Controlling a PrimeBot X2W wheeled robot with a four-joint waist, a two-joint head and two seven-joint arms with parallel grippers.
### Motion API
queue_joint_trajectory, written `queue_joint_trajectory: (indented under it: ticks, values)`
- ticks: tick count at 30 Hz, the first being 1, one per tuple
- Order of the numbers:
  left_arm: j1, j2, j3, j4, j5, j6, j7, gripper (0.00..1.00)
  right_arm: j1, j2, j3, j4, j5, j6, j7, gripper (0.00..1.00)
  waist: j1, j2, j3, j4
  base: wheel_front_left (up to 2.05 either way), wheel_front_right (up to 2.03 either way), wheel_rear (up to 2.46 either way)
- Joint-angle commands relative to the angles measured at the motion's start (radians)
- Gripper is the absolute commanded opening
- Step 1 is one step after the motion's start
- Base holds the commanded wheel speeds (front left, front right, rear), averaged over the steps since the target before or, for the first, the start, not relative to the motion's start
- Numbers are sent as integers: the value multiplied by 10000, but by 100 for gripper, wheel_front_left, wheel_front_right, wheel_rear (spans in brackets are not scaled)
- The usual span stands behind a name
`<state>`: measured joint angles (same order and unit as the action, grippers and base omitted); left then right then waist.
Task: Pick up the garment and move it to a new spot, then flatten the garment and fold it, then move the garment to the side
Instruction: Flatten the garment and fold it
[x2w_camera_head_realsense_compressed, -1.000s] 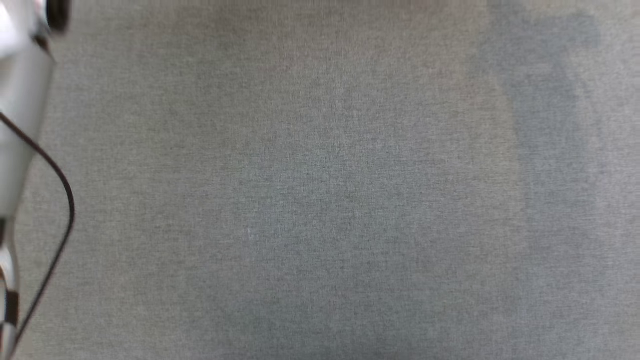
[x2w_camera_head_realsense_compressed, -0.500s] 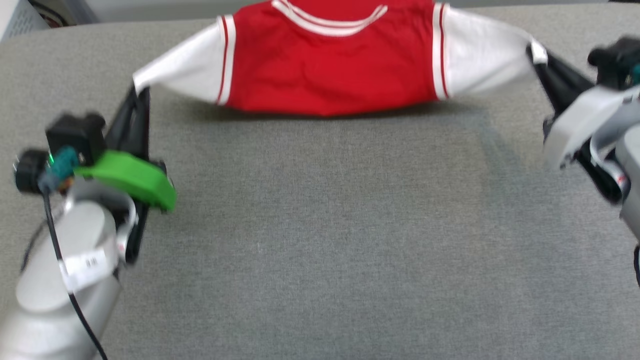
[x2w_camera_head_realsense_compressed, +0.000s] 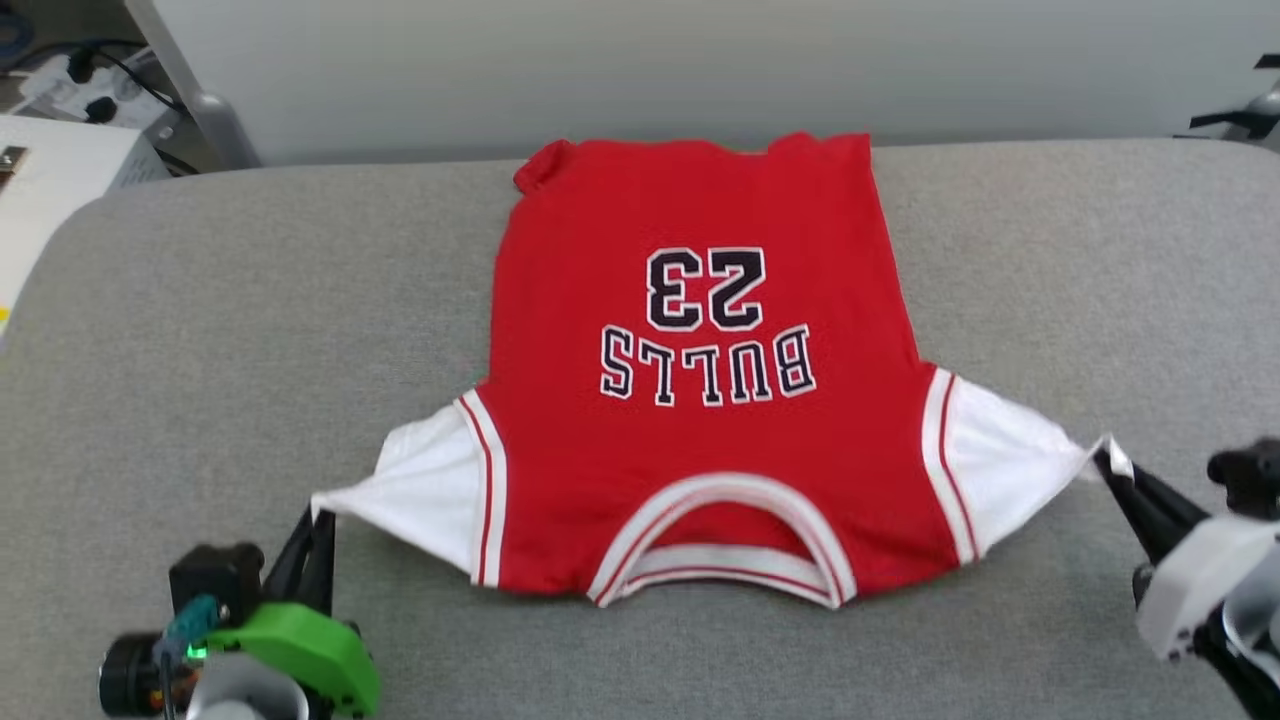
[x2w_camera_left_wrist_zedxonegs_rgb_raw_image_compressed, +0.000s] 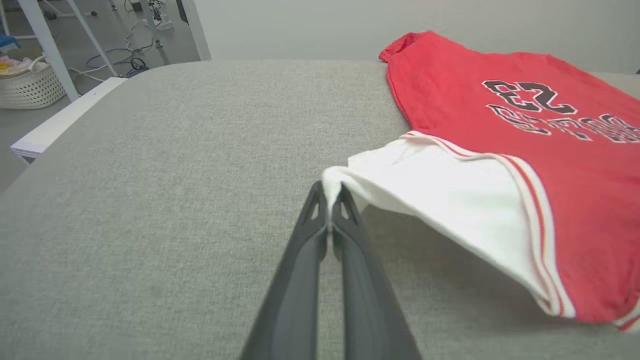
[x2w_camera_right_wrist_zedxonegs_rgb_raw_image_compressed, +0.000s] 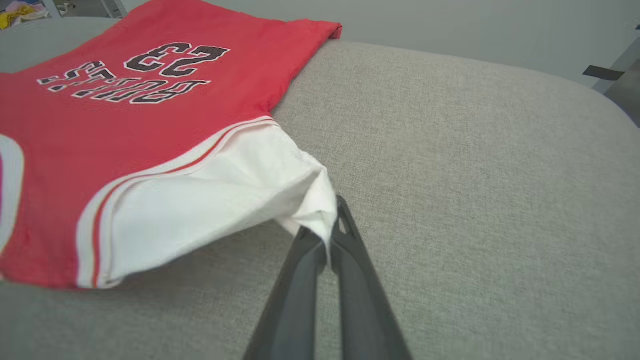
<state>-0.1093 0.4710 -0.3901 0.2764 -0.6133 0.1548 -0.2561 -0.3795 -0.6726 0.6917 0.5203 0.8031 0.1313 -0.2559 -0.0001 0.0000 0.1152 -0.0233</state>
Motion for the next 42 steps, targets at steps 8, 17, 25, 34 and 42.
queue_joint_trajectory:
  ticks: [8, 17, 25, 34, 42]
  values:
    - [1885, -413, 758, -214, 59, 300, -57, 0, 2548, 130, -1614, -797, -533, -6, -52, 0, 1, 0, -496, 101, 0, 0, 0]
    - [2970, -769, 1243, -376, 276, 317, -57, 0, 4717, 327, -3115, -1701, -1188, -6, 830, 0, 1, 0, -478, 152, 0, 0, 0]
    - [2536, -1115, 1300, -301, 794, 70, -57, 0, 4937, 993, -4339, -2374, -2152, -6, 1380, 100, 1, 0, -116, 168, 0, 0, 0]
    - [1972, -1608, 1479, -591, 1431, -224, -57, 0, 3535, 952, -6259, -4338, -2940, -6, 1924, 100, 1, 0, 567, 402, 0, 0, 0]
    - [1253, -2178, 1619, -1245, 2174, -507, -57, 0, 651, 104, -6992, -6285, -2764, -6, 4144, 100, 1, 0, 1869, 1226, 0, 0, 0]
